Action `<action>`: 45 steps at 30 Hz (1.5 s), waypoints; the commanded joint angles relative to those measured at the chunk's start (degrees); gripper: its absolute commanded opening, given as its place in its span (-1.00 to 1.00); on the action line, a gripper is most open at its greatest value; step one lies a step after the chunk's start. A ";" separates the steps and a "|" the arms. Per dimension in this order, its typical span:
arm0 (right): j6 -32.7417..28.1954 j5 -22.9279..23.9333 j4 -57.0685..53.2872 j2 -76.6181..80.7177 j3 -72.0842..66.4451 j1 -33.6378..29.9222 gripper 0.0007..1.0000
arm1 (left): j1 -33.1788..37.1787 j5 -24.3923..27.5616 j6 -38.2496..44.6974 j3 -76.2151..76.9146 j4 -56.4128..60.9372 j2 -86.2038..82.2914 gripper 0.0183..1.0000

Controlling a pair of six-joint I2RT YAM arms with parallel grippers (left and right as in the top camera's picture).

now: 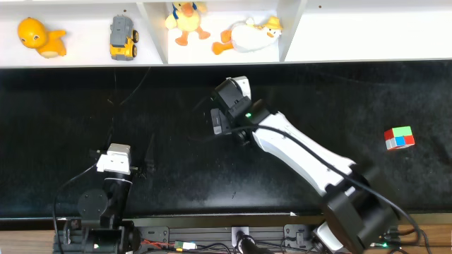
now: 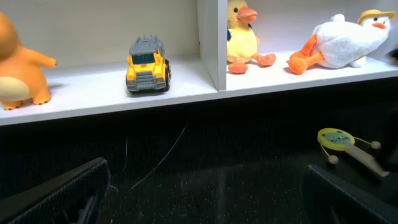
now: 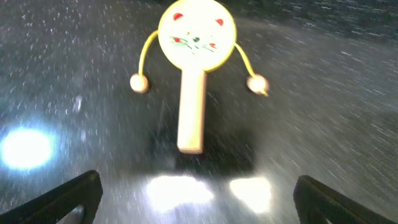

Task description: Store Toys

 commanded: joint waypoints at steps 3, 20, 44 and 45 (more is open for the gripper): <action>0.79 -1.77 6.16 4.70 2.34 -1.86 1.00 | -0.26 0.59 0.87 -0.04 -0.28 -0.61 1.00; 0.81 -6.38 8.85 9.60 2.36 -3.80 0.99 | -0.26 0.59 0.87 -0.04 -0.28 -0.61 1.00; 0.83 -8.15 6.64 10.16 2.34 -3.78 -0.59 | -0.26 0.59 0.90 -0.04 -0.28 -0.61 1.00; 0.85 -8.15 6.21 10.16 2.34 -3.78 -0.68 | -0.26 0.59 0.87 -0.04 -0.28 -0.61 1.00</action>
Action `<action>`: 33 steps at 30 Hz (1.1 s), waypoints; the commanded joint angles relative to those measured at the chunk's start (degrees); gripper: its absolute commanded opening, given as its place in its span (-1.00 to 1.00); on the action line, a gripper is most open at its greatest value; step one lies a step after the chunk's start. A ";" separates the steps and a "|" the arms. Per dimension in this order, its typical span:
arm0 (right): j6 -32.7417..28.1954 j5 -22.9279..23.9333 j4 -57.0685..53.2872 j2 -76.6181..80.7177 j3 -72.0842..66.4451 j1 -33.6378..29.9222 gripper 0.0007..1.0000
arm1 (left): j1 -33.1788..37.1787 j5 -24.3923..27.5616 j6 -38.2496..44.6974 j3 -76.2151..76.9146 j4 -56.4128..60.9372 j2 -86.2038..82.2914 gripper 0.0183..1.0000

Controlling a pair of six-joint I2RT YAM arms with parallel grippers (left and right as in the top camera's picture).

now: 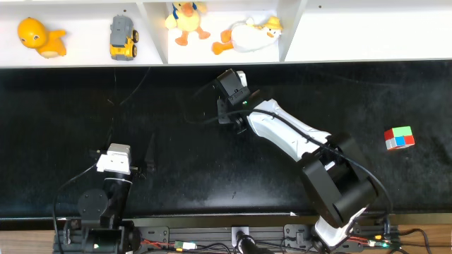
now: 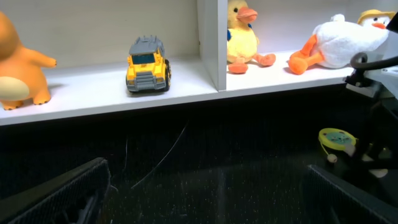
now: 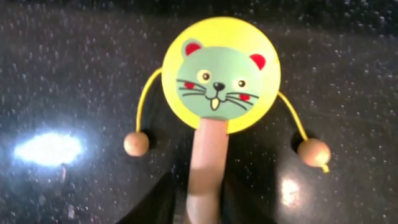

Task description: Store Toys

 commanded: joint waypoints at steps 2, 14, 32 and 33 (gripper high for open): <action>0.35 -0.85 -1.84 1.25 0.44 -0.04 -0.86 | -0.26 0.59 0.87 -0.04 -0.28 -0.61 1.00; 0.33 1.68 -9.88 -5.44 -0.28 -3.26 -0.92 | -0.26 0.59 0.87 -0.04 -0.28 -0.61 1.00; -22.77 3.02 -17.49 -40.74 -13.84 -27.26 -0.91 | -0.26 0.59 0.90 -0.04 -0.28 -0.61 1.00; -25.46 1.73 -17.00 -40.28 -12.83 -29.20 -0.92 | -0.26 0.59 0.90 -0.04 -0.28 -0.61 1.00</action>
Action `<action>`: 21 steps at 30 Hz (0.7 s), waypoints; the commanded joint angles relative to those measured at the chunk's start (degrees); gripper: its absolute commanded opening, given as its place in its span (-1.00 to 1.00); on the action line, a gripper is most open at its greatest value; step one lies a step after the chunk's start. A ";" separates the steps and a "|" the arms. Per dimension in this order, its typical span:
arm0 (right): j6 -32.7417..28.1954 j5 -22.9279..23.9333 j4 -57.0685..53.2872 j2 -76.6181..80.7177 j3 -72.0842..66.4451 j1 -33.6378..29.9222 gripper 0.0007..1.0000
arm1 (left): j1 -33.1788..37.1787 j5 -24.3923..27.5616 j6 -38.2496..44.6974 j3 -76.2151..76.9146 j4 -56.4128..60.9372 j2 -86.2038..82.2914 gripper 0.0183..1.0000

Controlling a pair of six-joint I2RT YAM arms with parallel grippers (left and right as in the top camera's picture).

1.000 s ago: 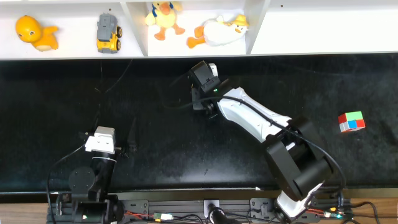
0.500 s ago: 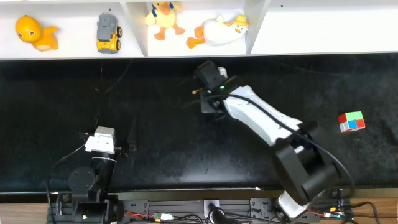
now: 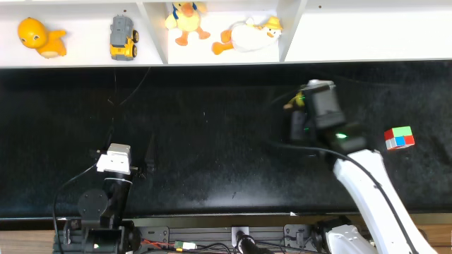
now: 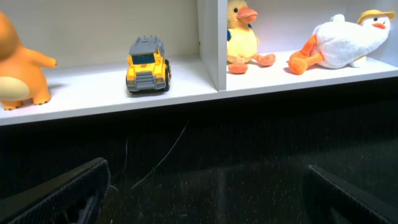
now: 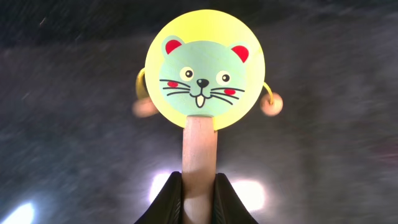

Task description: Store Toys

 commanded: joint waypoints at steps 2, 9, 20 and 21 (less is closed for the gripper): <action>-16.15 -5.73 1.99 1.62 5.09 -9.03 -0.92 | -0.26 0.59 0.90 -0.04 -0.28 -0.61 1.00; -26.21 -11.93 6.75 12.07 14.80 -14.80 -0.92 | -0.26 0.59 0.87 -0.04 -0.28 -0.61 1.00; -27.50 -15.41 9.70 29.00 27.36 -14.84 -0.91 | -0.26 0.59 0.87 -0.04 -0.28 -0.61 1.00; -27.50 -15.63 10.19 30.03 27.96 -14.78 -0.91 | -0.26 0.59 0.87 -0.04 -0.26 -0.61 1.00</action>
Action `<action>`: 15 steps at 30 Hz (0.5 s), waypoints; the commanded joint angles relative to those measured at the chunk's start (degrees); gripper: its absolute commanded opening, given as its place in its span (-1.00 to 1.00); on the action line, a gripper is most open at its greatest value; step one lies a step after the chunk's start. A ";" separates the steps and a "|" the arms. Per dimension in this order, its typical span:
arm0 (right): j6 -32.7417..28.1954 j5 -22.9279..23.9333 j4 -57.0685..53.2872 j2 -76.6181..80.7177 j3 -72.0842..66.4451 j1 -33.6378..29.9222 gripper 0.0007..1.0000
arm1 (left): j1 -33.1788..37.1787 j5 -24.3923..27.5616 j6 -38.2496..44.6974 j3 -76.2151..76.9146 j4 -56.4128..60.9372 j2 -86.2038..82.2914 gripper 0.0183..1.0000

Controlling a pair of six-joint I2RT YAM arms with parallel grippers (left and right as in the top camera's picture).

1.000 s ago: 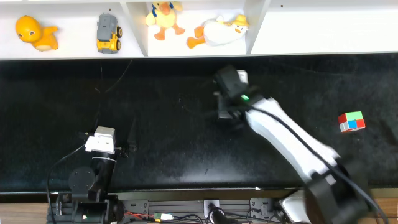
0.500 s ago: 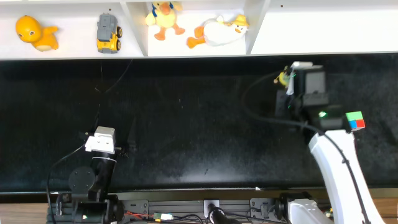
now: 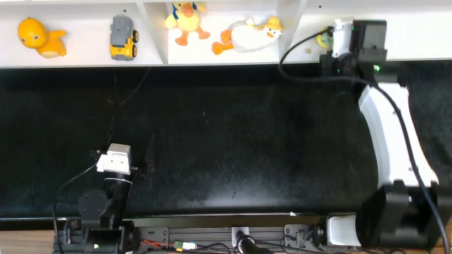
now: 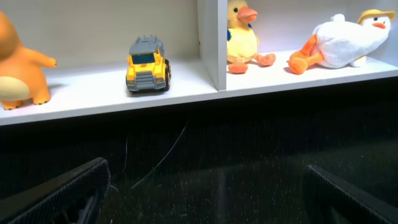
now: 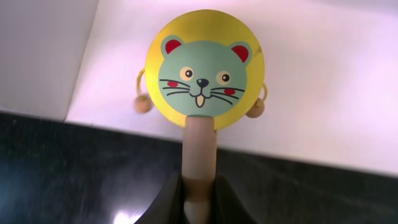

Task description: Store Toys

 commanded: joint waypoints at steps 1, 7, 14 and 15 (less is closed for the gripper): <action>-1.18 -2.54 1.86 4.52 3.93 0.02 -0.92 | -0.26 0.59 0.90 -0.04 -0.28 -0.63 1.00; -1.11 -3.98 6.43 9.42 5.18 0.96 -0.91 | -0.26 0.59 0.87 -0.04 -0.26 -0.63 1.00; -1.09 -4.68 10.34 12.04 5.20 3.34 -0.92 | -0.26 0.59 0.90 -0.04 -0.26 -0.63 1.00; -1.09 -4.68 10.86 12.26 5.20 3.48 -0.90 | -0.26 0.59 0.87 -0.04 -0.28 -0.63 1.00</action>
